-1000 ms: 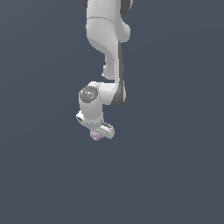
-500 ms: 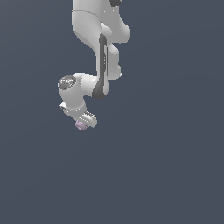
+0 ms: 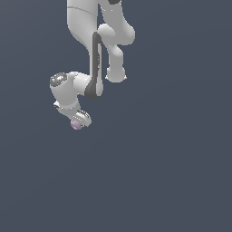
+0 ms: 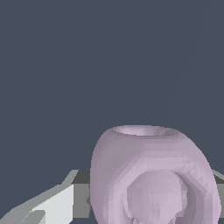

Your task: Pick up the object and move it to a goal position.

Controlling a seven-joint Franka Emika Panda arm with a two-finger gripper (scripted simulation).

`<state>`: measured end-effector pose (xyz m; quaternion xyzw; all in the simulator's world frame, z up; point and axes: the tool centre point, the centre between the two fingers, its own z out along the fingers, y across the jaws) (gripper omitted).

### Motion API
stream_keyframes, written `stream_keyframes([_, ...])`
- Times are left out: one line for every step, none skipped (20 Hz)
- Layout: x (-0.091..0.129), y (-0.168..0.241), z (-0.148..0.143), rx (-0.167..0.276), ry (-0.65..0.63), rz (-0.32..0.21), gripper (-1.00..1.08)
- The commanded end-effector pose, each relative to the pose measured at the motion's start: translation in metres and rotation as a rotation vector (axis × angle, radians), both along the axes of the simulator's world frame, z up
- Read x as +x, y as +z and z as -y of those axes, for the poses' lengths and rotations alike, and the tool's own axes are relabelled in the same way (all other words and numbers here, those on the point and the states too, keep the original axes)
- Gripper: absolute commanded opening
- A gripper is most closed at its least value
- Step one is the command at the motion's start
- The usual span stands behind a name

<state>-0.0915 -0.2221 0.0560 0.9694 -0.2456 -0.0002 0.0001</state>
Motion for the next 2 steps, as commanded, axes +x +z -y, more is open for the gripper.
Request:
stream_keyframes([-0.0016,0.0004,0.0034,0.000,0.002,0.000,-1.00])
stream_keyframes([-0.0016,0.0005,0.0037,0.000,0.002,0.000,-1.00])
